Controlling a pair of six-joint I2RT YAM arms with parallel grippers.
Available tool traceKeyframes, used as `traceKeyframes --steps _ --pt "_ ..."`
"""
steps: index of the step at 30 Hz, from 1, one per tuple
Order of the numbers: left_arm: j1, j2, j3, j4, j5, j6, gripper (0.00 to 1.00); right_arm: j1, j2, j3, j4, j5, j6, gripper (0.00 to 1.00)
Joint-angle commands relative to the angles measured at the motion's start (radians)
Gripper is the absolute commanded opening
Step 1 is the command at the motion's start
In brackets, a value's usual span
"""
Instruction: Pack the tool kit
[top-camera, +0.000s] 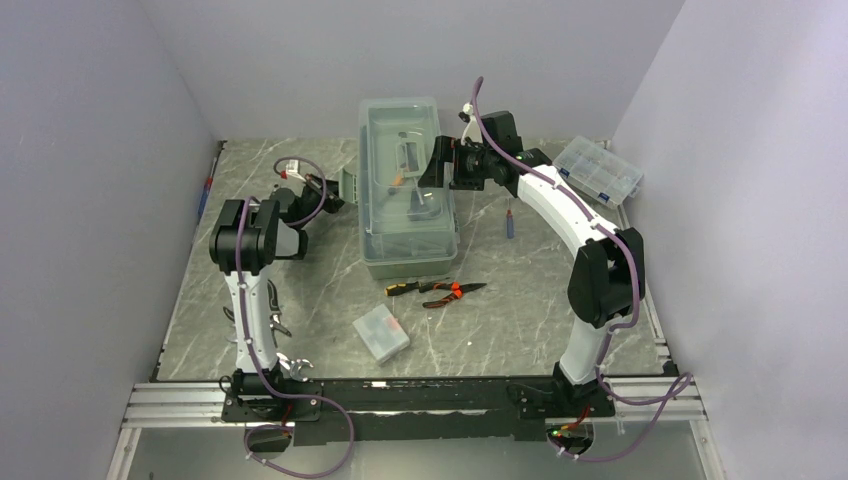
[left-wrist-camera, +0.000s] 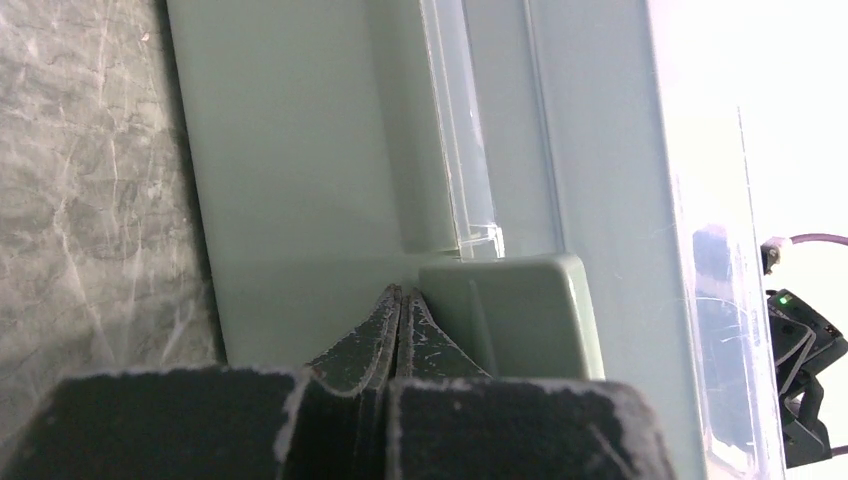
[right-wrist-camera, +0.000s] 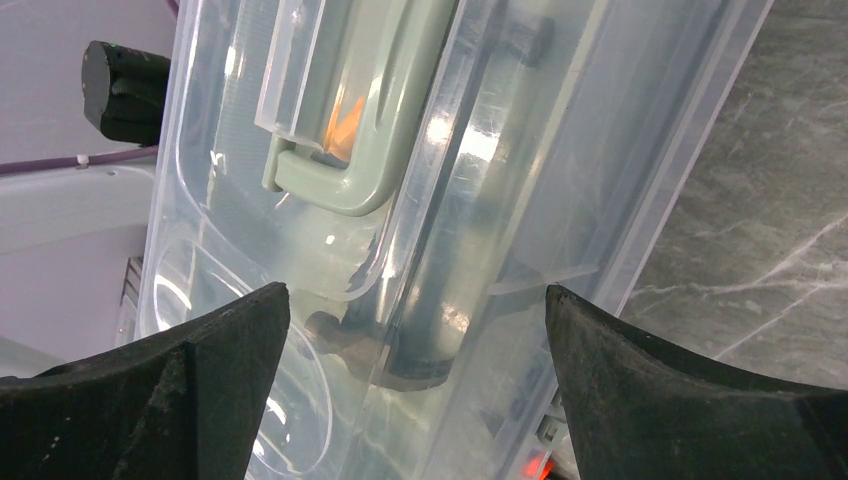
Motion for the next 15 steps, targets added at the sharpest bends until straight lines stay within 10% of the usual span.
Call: traceKeyframes --steps 1,15 --pt "-0.019 -0.073 -0.001 0.179 0.022 -0.006 0.00 0.005 0.013 0.042 0.017 -0.036 0.002 0.99" --pt "-0.050 -0.331 -0.069 -0.184 -0.006 0.269 0.00 0.005 0.014 0.044 0.017 -0.035 0.003 0.99"
